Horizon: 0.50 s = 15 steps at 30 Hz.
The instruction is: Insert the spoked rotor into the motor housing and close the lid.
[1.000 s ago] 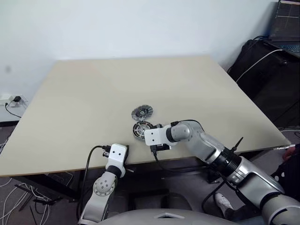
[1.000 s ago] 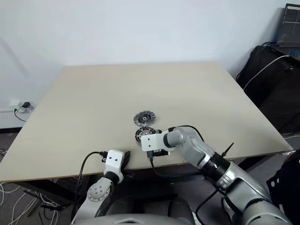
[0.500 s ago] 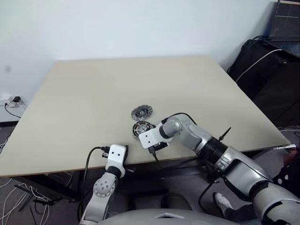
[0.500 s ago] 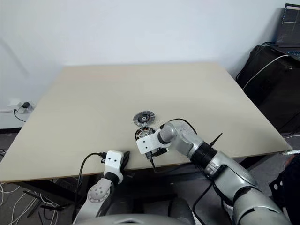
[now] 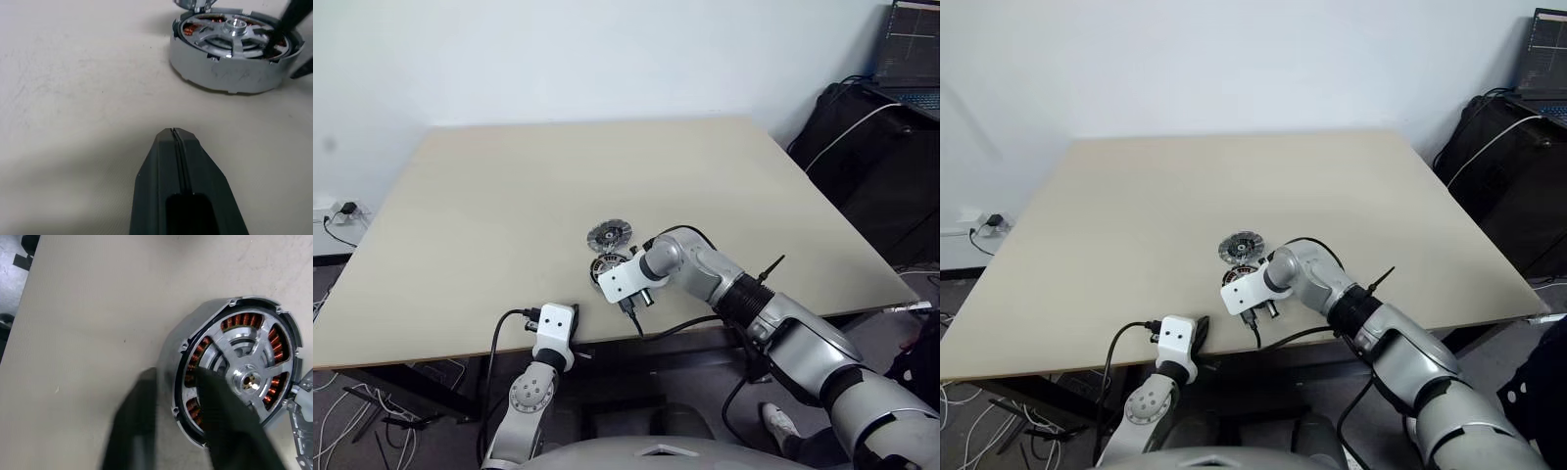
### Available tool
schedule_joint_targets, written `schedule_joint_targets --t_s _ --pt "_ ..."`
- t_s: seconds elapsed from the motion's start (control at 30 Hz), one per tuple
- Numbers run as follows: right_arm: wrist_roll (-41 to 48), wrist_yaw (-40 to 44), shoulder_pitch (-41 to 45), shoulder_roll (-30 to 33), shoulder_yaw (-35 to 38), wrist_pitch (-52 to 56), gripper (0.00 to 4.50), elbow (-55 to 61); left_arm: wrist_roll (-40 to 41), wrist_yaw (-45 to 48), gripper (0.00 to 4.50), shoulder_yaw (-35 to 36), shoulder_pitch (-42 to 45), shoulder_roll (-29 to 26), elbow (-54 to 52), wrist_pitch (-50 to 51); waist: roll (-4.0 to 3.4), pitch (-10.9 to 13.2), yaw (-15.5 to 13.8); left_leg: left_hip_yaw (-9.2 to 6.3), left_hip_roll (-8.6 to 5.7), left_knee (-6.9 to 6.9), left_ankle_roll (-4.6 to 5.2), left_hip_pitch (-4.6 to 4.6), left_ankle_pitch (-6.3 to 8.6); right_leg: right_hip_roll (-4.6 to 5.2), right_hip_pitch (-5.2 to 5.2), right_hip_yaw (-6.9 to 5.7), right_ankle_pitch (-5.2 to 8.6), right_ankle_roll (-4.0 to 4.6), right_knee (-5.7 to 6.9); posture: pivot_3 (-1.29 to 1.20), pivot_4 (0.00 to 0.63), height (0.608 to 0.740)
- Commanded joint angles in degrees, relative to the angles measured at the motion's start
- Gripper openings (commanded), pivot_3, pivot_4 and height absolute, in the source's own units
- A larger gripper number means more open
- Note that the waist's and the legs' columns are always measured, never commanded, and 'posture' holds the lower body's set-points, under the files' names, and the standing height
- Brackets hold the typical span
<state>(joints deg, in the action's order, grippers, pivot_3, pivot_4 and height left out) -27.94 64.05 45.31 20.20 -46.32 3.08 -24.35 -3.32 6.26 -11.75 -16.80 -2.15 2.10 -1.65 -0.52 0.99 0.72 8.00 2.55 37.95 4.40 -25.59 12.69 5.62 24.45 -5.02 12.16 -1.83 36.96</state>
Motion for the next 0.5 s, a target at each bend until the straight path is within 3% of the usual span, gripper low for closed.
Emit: schedule_joint_targets --t_s 0.03,0.3,0.5 --pt "-0.67 0.81 -0.05 0.31 0.85 -0.41 0.17 -0.92 0.6 -0.08 0.0 0.36 0.57 0.64 0.95 -2.28 0.03 -0.07 0.05 0.0 0.01 0.0 0.0 0.01 0.0 0.0 0.0 0.0 -0.01 0.01 0.0 0.0 0.0 0.74" --pt "0.14 -0.13 -3.14 0.58 3.92 2.07 0.12 1.17 0.74 0.55 0.0 0.28 1.01 0.51 2.72 -3.42 -0.05 -0.13 0.03 0.01 0.05 0.0 -0.03 0.03 -0.02 0.01 0.01 -0.04 -0.09 0.04 0.01 0.0 0.0 0.74" --pt "5.47 -5.77 -14.26 -0.8 14.94 17.31 0.12 13.84 0.41 0.37 0.0 -0.65 -0.01 1.02 0.11 -1.73 0.0 -0.22 -0.09 0.02 0.06 -0.02 -0.03 0.01 -0.01 0.23 0.01 -0.03 -0.1 0.05 -0.04 0.0 0.0 0.74"
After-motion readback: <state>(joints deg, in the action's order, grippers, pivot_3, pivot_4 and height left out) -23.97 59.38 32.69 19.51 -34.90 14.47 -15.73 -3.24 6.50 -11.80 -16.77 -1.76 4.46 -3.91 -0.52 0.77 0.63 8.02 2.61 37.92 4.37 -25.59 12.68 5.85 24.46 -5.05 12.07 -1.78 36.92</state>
